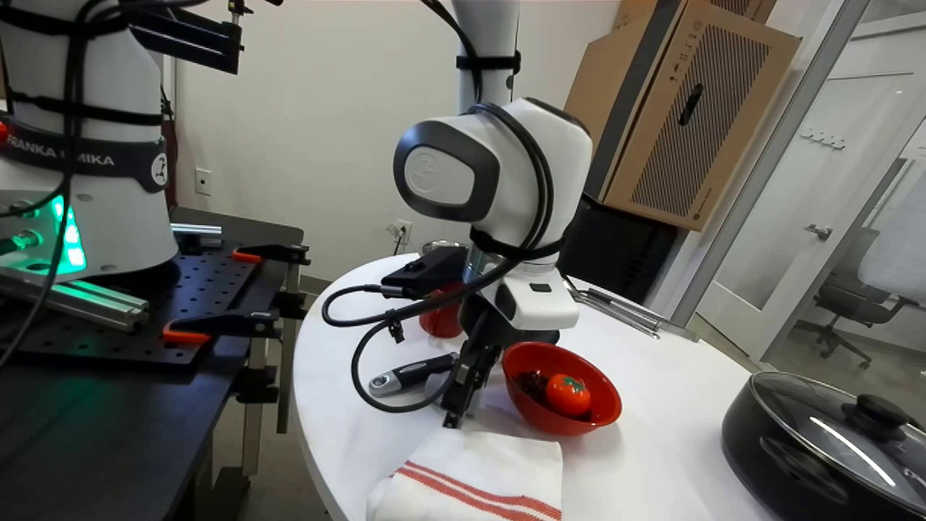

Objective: Move the grey object backward

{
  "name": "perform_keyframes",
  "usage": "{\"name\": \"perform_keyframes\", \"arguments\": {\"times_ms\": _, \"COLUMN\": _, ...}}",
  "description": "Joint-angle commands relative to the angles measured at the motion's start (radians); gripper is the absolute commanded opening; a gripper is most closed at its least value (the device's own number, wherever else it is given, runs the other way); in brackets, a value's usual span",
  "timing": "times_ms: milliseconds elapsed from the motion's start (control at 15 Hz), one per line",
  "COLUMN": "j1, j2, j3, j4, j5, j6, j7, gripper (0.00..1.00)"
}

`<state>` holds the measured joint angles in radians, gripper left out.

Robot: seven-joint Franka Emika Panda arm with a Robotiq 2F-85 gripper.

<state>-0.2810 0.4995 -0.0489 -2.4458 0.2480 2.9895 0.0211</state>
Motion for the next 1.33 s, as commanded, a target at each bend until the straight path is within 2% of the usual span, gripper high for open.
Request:
{"name": "perform_keyframes", "arguments": {"times_ms": 0, "j1": -0.027, "j2": -0.023, "j3": 0.026, "j4": -0.017, "j5": 0.01, "j6": 0.003, "j7": 0.006, "gripper": 0.62}}
{"name": "perform_keyframes", "arguments": {"times_ms": 267, "j1": -0.041, "j2": -0.036, "j3": 0.041, "j4": -0.026, "j5": 0.015, "j6": -0.002, "j7": 0.005, "gripper": 0.31}}
{"name": "perform_keyframes", "arguments": {"times_ms": 400, "j1": -0.046, "j2": -0.039, "j3": 0.045, "j4": -0.028, "j5": 0.016, "j6": -0.001, "j7": 0.005, "gripper": 0.2}}
{"name": "perform_keyframes", "arguments": {"times_ms": 600, "j1": -0.034, "j2": -0.1, "j3": 0.021, "j4": -0.047, "j5": 0.004, "j6": -0.079, "j7": 0.015, "gripper": 0.19}}
{"name": "perform_keyframes", "arguments": {"times_ms": 733, "j1": -0.035, "j2": -0.198, "j3": 0.0, "j4": -0.063, "j5": -0.005, "j6": -0.247, "j7": 0.003, "gripper": 0.19}}
{"name": "perform_keyframes", "arguments": {"times_ms": 867, "j1": -0.061, "j2": -0.289, "j3": 0.01, "j4": -0.069, "j5": 0.032, "j6": -0.409, "j7": -0.036, "gripper": 0.19}}
{"name": "perform_keyframes", "arguments": {"times_ms": 1000, "j1": -0.047, "j2": -0.378, "j3": -0.017, "j4": -0.037, "j5": 0.065, "j6": -0.555, "j7": -0.041, "gripper": 0.19}}
{"name": "perform_keyframes", "arguments": {"times_ms": 1133, "j1": -0.024, "j2": -0.432, "j3": -0.037, "j4": -0.012, "j5": 0.116, "j6": -0.619, "j7": -0.029, "gripper": 0.19}}
{"name": "perform_keyframes", "arguments": {"times_ms": 1267, "j1": 0.004, "j2": -0.469, "j3": -0.046, "j4": 0.004, "j5": 0.187, "j6": -0.622, "j7": -0.017, "gripper": 0.19}}
